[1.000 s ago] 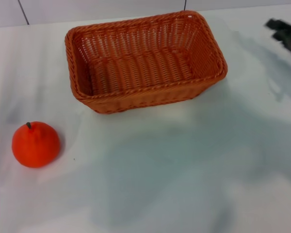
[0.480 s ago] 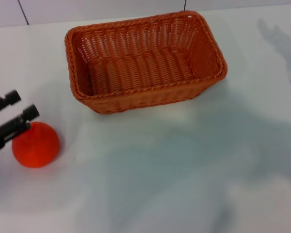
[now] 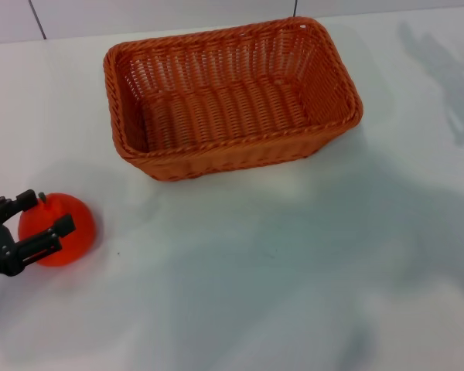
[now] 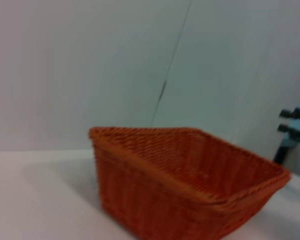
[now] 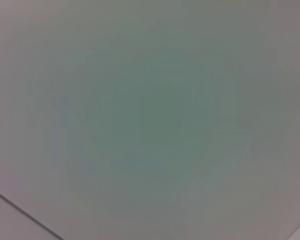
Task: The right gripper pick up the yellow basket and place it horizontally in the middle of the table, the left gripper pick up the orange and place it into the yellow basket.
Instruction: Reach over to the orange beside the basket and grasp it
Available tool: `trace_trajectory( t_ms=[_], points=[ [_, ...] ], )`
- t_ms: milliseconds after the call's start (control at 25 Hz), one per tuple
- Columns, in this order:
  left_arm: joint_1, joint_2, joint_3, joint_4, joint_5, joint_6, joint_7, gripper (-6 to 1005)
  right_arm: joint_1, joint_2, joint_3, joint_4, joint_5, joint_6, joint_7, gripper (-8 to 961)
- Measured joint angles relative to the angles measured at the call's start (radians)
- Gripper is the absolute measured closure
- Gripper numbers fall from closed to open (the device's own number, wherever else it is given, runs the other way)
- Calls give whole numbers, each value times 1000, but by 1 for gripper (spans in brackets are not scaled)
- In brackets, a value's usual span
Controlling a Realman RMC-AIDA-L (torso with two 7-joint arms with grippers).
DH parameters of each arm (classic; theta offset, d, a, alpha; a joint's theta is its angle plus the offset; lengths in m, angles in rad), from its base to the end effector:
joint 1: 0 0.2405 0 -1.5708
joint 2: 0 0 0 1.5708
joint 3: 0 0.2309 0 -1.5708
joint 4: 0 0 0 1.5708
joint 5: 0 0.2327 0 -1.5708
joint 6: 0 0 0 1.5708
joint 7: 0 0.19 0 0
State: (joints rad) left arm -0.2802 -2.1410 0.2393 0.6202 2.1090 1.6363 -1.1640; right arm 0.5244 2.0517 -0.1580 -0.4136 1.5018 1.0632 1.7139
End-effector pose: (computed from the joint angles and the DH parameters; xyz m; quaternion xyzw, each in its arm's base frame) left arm -0.3352 0.2731 -0.0038 -0.8593 -0.3140 -0.2964 0.2740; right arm 0.3549 0.4161 0.0760 -0.5570 -0.5457 -0.3993 0.4822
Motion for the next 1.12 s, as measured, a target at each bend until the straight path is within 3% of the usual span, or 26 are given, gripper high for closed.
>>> trace_trajectory(
  t_ms=[320,560,760,1120],
  points=[
    [-11,-10,9,-17,2,-72,39,103,1,14,1,2,0,0,-11,440],
    [-16,-11,7,-22,-5,-109,69,209,-11,16,14,4,0,0,-12,443],
    [-22,-11,2,-41,-12,-135,75,433,-12,16,17,4,0,0,-13,443],
    [-22,-5,-20,-72,-72,-127,78,625,-11,15,16,4,0,-11,-13,444]
  ],
)
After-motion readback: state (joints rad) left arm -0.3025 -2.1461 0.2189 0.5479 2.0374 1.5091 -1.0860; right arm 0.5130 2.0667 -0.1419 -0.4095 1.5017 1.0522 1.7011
